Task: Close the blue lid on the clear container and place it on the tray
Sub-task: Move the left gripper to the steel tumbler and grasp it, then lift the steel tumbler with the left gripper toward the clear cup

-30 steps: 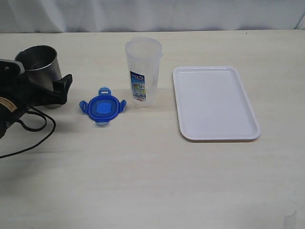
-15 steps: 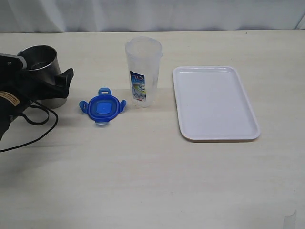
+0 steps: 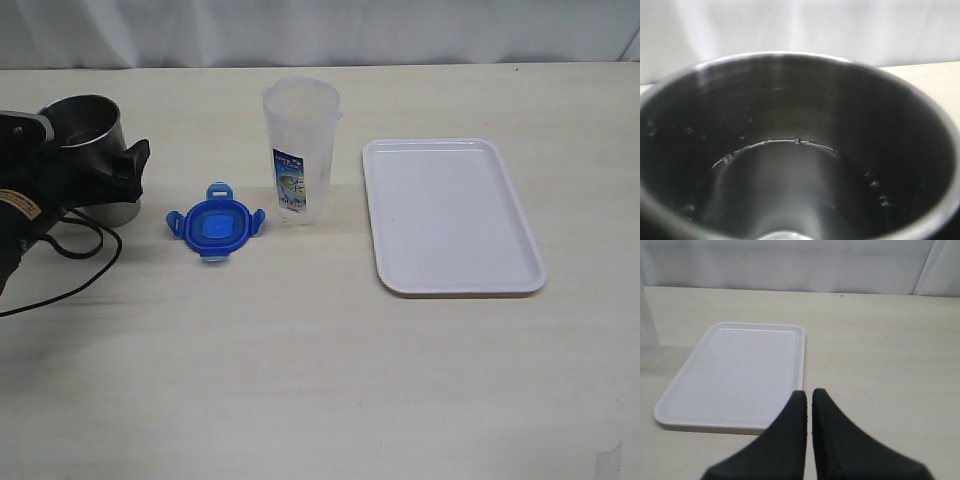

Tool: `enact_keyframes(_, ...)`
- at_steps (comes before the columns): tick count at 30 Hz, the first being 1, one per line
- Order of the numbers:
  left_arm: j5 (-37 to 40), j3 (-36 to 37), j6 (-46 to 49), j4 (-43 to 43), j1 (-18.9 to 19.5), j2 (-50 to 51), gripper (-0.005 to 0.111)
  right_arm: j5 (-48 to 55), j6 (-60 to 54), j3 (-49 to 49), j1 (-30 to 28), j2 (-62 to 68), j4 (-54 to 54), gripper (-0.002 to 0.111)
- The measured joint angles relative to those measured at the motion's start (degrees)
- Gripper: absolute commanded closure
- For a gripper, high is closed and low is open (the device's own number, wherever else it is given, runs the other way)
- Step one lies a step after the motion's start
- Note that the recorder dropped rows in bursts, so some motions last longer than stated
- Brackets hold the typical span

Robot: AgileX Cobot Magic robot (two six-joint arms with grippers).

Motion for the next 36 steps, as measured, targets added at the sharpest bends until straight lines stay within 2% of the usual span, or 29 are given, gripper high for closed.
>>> enact_keyframes(2, 0.0, 0.0, -0.03, 0.0, 0.0, 0.0, 0.07, 0.0, 0.0, 0.0, 0.0, 0.0, 0.0, 0.104)
enact_keyframes(3, 0.0, 0.0, -0.03, 0.14, 0.0, 0.0, 0.092, 0.0, 0.0, 0.0, 0.0, 0.0, 0.0, 0.104)
enact_keyframes(4, 0.12, -0.11, -0.03, 0.84, 0.0, 0.0, 0.103, 0.0, 0.0, 0.0, 0.0, 0.0, 0.0, 0.104)
enact_keyframes(5, 0.24, -0.12, -0.03, 1.29, 0.0, 0.0, 0.107, 0.0, 0.0, 0.0, 0.0, 0.0, 0.0, 0.104)
enact_keyframes(21, 0.02, -0.12, -0.95, 6.71, 0.0, 0.0, 0.107, 0.0, 0.0, 0.0, 0.0, 0.0, 0.0, 0.104)
enact_keyframes(25, 2.12, -0.73, -2.24, 7.86, 0.0, -0.97, 0.107, 0.0, 0.0, 0.0, 0.0, 0.0, 0.0, 0.104)
enact_keyframes(36, 5.65, -7.4, -6.16, 10.29, -0.95, -7.55, 0.107, 0.0, 0.0, 0.0, 0.0, 0.0, 0.0, 0.104)
